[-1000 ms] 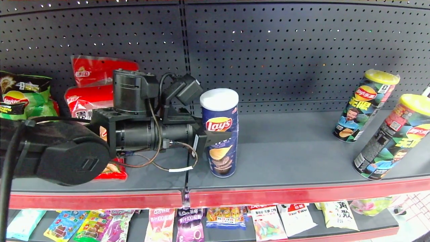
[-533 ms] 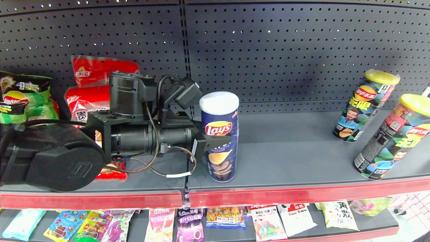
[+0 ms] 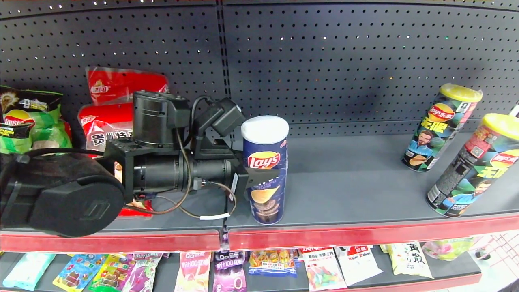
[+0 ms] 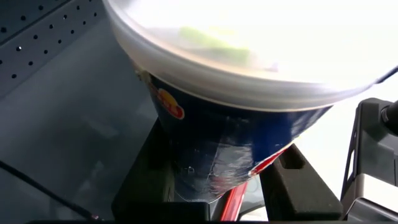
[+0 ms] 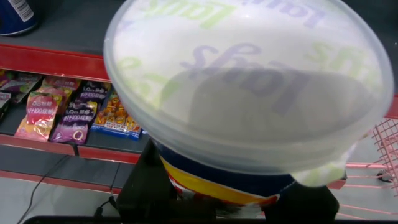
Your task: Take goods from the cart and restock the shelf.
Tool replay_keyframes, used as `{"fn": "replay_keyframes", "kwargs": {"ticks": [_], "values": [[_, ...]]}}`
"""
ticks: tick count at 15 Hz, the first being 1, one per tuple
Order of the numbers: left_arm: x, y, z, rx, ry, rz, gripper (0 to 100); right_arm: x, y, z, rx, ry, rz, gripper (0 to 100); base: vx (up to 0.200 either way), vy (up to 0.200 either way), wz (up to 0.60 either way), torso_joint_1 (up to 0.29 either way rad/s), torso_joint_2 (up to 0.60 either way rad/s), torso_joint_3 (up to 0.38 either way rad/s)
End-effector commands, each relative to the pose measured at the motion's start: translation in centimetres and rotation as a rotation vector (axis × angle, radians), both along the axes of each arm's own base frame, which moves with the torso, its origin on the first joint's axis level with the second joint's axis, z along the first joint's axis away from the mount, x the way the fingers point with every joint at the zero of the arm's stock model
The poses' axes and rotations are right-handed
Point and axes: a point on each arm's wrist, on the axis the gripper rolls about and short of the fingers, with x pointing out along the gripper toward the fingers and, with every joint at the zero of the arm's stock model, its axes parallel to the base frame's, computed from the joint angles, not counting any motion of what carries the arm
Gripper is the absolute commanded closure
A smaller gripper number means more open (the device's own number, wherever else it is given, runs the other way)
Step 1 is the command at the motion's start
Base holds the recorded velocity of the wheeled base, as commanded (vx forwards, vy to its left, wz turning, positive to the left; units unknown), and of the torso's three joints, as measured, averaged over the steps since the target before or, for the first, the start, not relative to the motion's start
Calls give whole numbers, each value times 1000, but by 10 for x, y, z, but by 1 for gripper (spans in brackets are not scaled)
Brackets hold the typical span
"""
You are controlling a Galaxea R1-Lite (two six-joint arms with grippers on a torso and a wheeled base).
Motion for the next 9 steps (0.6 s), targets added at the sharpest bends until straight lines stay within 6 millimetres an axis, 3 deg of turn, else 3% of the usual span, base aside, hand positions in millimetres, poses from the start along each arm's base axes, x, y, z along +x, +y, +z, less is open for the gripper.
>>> {"fn": "replay_keyframes", "kwargs": {"ticks": [1, 9], "values": [[-1, -2, 0, 0, 1, -6, 100, 0, 0, 0, 0, 1, 0, 100, 0, 0, 0, 0, 0, 0], [-3, -1, -10, 21, 25, -9, 100, 0, 0, 0, 0, -1, -1, 100, 0, 0, 0, 0, 0, 0]]}}
